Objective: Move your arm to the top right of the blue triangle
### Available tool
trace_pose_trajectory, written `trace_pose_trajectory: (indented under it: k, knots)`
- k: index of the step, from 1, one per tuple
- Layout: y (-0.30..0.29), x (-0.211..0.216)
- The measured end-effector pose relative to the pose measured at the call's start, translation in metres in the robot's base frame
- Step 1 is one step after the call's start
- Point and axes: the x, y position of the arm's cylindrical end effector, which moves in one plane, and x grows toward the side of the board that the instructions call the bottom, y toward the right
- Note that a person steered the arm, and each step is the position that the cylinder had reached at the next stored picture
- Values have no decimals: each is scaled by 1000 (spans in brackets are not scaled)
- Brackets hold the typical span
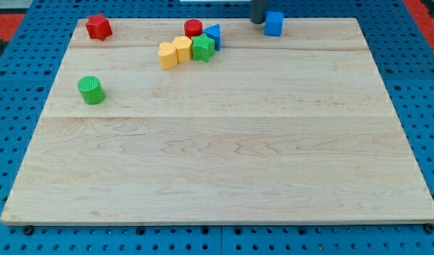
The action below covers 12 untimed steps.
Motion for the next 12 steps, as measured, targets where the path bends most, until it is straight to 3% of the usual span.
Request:
trace_pose_trajectory:
  k: [3, 6, 8, 10, 12]
  knots:
    - [80, 1]
    - [90, 6]
    - [65, -1]
    - [-49, 2]
    - [-118, 52]
